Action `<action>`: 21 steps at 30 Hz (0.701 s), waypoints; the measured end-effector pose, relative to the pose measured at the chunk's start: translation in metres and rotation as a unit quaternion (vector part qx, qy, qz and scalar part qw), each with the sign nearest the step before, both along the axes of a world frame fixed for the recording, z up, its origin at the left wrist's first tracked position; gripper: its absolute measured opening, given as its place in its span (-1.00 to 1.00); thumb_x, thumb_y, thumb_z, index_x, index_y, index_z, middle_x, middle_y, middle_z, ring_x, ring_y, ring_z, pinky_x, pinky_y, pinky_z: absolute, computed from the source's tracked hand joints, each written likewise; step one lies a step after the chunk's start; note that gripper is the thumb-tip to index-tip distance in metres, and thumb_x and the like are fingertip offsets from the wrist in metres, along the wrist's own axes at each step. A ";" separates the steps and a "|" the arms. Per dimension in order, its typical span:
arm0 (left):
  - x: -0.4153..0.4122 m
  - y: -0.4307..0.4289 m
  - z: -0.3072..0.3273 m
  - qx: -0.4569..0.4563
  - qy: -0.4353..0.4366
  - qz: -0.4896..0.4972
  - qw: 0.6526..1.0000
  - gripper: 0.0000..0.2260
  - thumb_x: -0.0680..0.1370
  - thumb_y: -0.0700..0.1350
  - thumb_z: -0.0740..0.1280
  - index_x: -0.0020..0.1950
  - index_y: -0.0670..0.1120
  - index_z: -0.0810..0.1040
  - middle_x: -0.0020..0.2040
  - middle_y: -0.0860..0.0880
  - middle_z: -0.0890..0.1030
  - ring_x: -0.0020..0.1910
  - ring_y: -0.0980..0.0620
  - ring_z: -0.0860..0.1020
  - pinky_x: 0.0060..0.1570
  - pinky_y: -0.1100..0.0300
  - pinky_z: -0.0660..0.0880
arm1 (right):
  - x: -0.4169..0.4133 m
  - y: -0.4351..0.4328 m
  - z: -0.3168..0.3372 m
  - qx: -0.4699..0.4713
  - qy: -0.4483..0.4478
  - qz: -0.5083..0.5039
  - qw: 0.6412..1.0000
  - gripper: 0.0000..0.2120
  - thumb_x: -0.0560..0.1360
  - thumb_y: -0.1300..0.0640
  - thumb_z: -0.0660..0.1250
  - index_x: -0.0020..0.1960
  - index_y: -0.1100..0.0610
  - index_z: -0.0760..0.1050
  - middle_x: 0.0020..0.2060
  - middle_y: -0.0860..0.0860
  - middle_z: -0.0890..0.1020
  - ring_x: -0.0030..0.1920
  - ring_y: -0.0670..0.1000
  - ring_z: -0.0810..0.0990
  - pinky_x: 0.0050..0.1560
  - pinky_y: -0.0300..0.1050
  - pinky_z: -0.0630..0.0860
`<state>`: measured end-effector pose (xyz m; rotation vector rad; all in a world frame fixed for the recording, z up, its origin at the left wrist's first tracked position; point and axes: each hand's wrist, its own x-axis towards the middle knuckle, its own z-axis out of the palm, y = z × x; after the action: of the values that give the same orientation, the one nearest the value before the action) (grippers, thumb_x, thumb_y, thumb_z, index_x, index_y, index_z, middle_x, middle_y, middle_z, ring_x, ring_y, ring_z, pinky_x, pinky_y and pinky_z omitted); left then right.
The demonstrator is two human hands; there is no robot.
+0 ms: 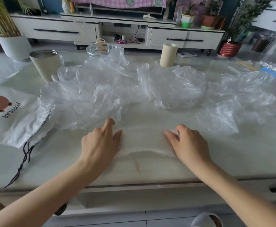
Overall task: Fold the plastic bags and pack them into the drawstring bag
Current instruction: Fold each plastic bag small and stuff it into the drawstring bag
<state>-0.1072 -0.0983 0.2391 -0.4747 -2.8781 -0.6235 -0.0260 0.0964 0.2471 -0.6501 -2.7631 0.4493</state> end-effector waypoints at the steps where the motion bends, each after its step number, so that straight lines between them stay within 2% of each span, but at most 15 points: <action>1: 0.001 0.000 0.001 -0.035 0.017 0.003 0.999 -0.69 0.61 0.13 0.08 0.21 -0.04 0.34 -0.05 -0.10 0.60 -0.05 -0.21 0.56 -0.23 0.11 0.33 | 0.000 0.000 -0.001 0.030 0.001 -0.003 1.000 -0.64 0.56 -0.14 0.16 -0.23 0.12 0.24 -0.32 0.06 0.52 -0.20 0.22 0.50 -0.29 -0.08 0.27; 4: 0.004 -0.001 -0.001 -0.064 0.069 -0.007 0.996 -0.71 0.61 0.09 0.12 0.09 -0.12 0.41 -0.03 -0.13 0.51 -0.04 -0.22 0.53 -0.29 0.12 0.27 | 0.005 0.010 -0.004 0.112 -0.009 -0.025 0.993 -0.70 0.58 -0.13 0.11 -0.04 0.13 0.29 -0.19 0.05 0.57 -0.12 0.19 0.59 -0.29 -0.10 0.31; 6: 0.002 -0.003 -0.006 -0.030 0.092 -0.042 0.994 -0.73 0.55 0.02 0.28 -0.12 -0.21 0.50 -0.12 -0.20 0.49 -0.10 -0.25 0.49 -0.33 0.08 0.30 | 0.008 0.021 -0.010 0.155 0.004 -0.019 0.988 -0.78 0.57 0.01 0.21 -0.04 0.19 0.37 -0.25 0.08 0.55 -0.27 0.20 0.59 -0.41 -0.14 0.25; 8: 0.000 -0.007 -0.010 -0.001 0.092 -0.062 0.994 -0.70 0.50 -0.03 0.37 -0.30 -0.21 0.49 -0.20 -0.20 0.47 -0.15 -0.25 0.46 -0.31 0.04 0.35 | 0.012 0.029 -0.011 0.184 0.015 -0.011 0.983 -0.87 0.45 0.25 0.37 -0.15 0.28 0.43 -0.36 0.16 0.53 -0.46 0.20 0.54 -0.50 -0.27 0.08; 9: 0.001 -0.007 -0.009 0.016 0.077 -0.073 0.994 -0.70 0.49 -0.03 0.38 -0.34 -0.18 0.46 -0.22 -0.16 0.46 -0.17 -0.22 0.45 -0.30 0.05 0.35 | 0.012 0.033 -0.010 0.188 0.001 -0.013 0.982 -0.91 0.44 0.30 0.36 -0.15 0.28 0.45 -0.33 0.18 0.54 -0.42 0.20 0.55 -0.50 -0.28 0.06; 10: 0.003 -0.009 -0.007 0.044 0.059 -0.078 0.994 -0.70 0.49 -0.03 0.38 -0.36 -0.14 0.43 -0.25 -0.10 0.45 -0.20 -0.16 0.44 -0.30 0.10 0.33 | 0.011 0.037 -0.008 0.170 -0.003 -0.013 0.985 -0.96 0.48 0.29 0.29 -0.07 0.26 0.46 -0.22 0.17 0.56 -0.29 0.20 0.58 -0.49 -0.21 0.16; 12: 0.007 -0.008 0.003 0.135 -0.001 -0.066 0.989 -0.68 0.48 -0.02 0.39 -0.37 -0.12 0.37 -0.37 0.01 0.43 -0.35 -0.01 0.40 -0.38 0.21 0.29 | 0.010 0.044 0.000 0.052 -0.010 0.026 0.998 -0.86 0.53 0.25 0.21 0.07 0.18 0.47 -0.03 0.09 0.55 -0.08 0.10 0.55 -0.25 -0.12 0.40; 13: 0.008 -0.008 0.010 0.196 -0.053 -0.054 0.978 -0.68 0.48 -0.03 0.40 -0.35 -0.14 0.39 -0.44 0.04 0.45 -0.42 0.02 0.41 -0.43 0.26 0.29 | 0.009 0.046 0.007 -0.036 0.017 0.052 0.998 -0.85 0.52 0.25 0.24 0.08 0.13 0.47 -0.01 0.06 0.56 -0.07 0.04 0.54 -0.14 -0.22 0.43; 14: 0.009 -0.008 0.019 0.260 -0.122 -0.046 0.957 -0.70 0.47 -0.04 0.41 -0.33 -0.18 0.42 -0.49 0.03 0.50 -0.49 0.03 0.43 -0.49 0.29 0.32 | 0.009 0.045 0.017 -0.128 0.050 0.077 0.988 -0.83 0.49 0.24 0.31 0.07 0.09 0.46 -0.03 0.02 0.57 -0.07 -0.02 0.55 -0.10 -0.36 0.42; 15: 0.012 -0.008 0.029 0.323 -0.197 -0.049 0.924 -0.72 0.47 -0.07 0.41 -0.30 -0.22 0.44 -0.53 0.04 0.53 -0.56 0.08 0.43 -0.55 0.32 0.36 | 0.009 0.039 0.028 -0.215 0.073 0.105 0.968 -0.78 0.45 0.20 0.39 0.06 0.06 0.46 -0.03 -0.02 0.58 -0.04 -0.05 0.56 -0.05 -0.42 0.41; 16: 0.015 -0.009 0.040 0.363 -0.262 -0.064 0.892 -0.73 0.46 -0.08 0.42 -0.28 -0.23 0.44 -0.55 0.05 0.53 -0.62 0.13 0.40 -0.60 0.33 0.36 | 0.011 0.032 0.040 -0.301 0.079 0.139 0.940 -0.70 0.40 0.14 0.47 0.08 0.04 0.47 -0.01 -0.04 0.60 0.01 -0.09 0.57 0.02 -0.38 0.44; 17: 0.017 -0.012 0.050 0.369 -0.304 -0.093 0.873 -0.74 0.43 -0.08 0.42 -0.28 -0.22 0.43 -0.57 0.05 0.51 -0.65 0.16 0.36 -0.64 0.36 0.32 | 0.012 0.024 0.050 -0.381 0.067 0.176 0.905 -0.59 0.33 0.06 0.52 0.12 0.01 0.46 0.03 -0.06 0.61 0.06 -0.14 0.57 0.08 -0.33 0.46; 18: 0.019 -0.014 0.059 0.347 -0.328 -0.129 0.869 -0.73 0.40 -0.06 0.41 -0.29 -0.21 0.41 -0.57 0.05 0.51 -0.67 0.18 0.32 -0.66 0.39 0.26 | 0.014 0.015 0.058 -0.432 0.036 0.215 0.875 -0.47 0.28 -0.02 0.53 0.18 -0.03 0.43 0.09 -0.09 0.60 0.11 -0.19 0.55 0.13 -0.31 0.47; 20: 0.022 -0.017 0.071 0.280 -0.356 -0.190 0.871 -0.72 0.33 0.00 0.40 -0.31 -0.17 0.38 -0.54 0.04 0.54 -0.67 0.19 0.27 -0.65 0.43 0.17 | 0.015 -0.003 0.068 -0.458 -0.062 0.297 0.836 -0.28 0.21 -0.14 0.54 0.30 -0.09 0.34 0.23 -0.16 0.53 0.22 -0.27 0.47 0.23 -0.37 0.39; 21: 0.023 -0.018 0.074 0.253 -0.367 -0.209 0.870 -0.71 0.29 0.02 0.39 -0.32 -0.14 0.37 -0.51 0.04 0.57 -0.67 0.19 0.27 -0.65 0.43 0.17 | 0.014 -0.012 0.067 -0.455 -0.112 0.322 0.823 -0.25 0.22 -0.14 0.50 0.34 -0.11 0.30 0.27 -0.17 0.49 0.26 -0.28 0.42 0.27 -0.37 0.35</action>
<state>-0.0845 -0.1161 0.3130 -0.9448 -3.0339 -1.9439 -0.0117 0.0846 0.3146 0.1558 -2.7852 2.0125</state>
